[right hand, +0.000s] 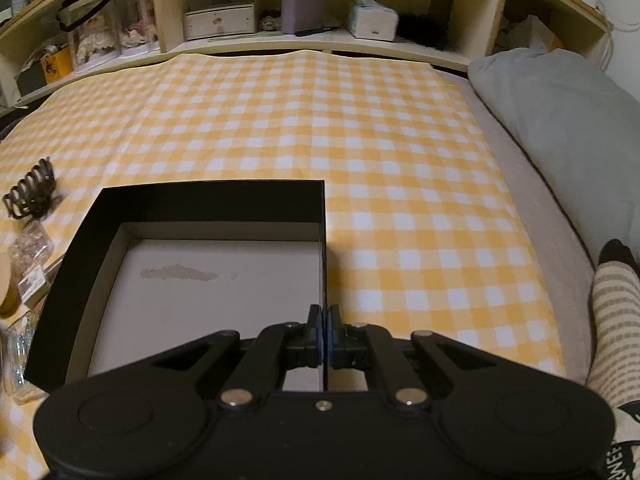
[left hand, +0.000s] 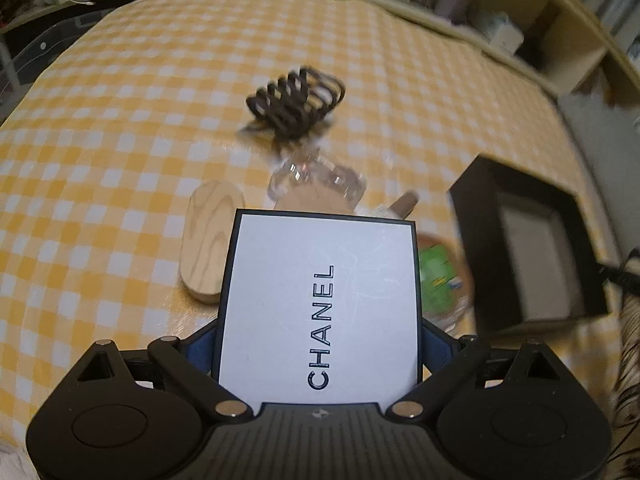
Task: Organize rigid objects
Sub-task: 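Carry the CHANEL box into the black box and open the left gripper while the right holds the box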
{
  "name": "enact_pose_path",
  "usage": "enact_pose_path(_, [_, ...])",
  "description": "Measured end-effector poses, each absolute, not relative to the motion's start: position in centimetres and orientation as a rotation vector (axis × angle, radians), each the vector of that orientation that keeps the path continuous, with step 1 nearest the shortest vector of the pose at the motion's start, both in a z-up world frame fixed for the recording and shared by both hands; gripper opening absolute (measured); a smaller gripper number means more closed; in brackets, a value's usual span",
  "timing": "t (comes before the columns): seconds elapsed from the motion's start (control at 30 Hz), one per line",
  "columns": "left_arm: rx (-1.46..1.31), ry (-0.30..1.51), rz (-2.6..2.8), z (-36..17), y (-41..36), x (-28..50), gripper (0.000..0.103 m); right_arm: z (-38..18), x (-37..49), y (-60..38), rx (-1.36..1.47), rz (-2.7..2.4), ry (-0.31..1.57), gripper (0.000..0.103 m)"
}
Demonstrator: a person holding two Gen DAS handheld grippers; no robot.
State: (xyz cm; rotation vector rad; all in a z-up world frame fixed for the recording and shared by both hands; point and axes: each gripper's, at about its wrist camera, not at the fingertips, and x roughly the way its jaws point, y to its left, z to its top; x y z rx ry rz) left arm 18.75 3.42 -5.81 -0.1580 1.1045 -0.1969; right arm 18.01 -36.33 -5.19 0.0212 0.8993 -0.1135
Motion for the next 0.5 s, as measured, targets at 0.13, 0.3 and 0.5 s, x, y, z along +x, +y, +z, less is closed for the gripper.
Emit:
enact_pose_path(0.13, [-0.203,1.056,-0.217,-4.2,2.7,18.6,0.096,-5.2,17.9,-34.6,0.004,-0.051,0.903,0.003])
enact_pose_path(0.3, [-0.235,1.023,-0.262,-2.5,-0.3,19.7,0.096,-4.9,17.8,-32.6,0.039,0.008,0.915,0.003])
enact_pose_path(0.5, [-0.281,1.032,-0.352,-2.5,-6.4,21.6,0.096,-5.0,17.3,-30.7,0.077,0.013,0.939,0.004])
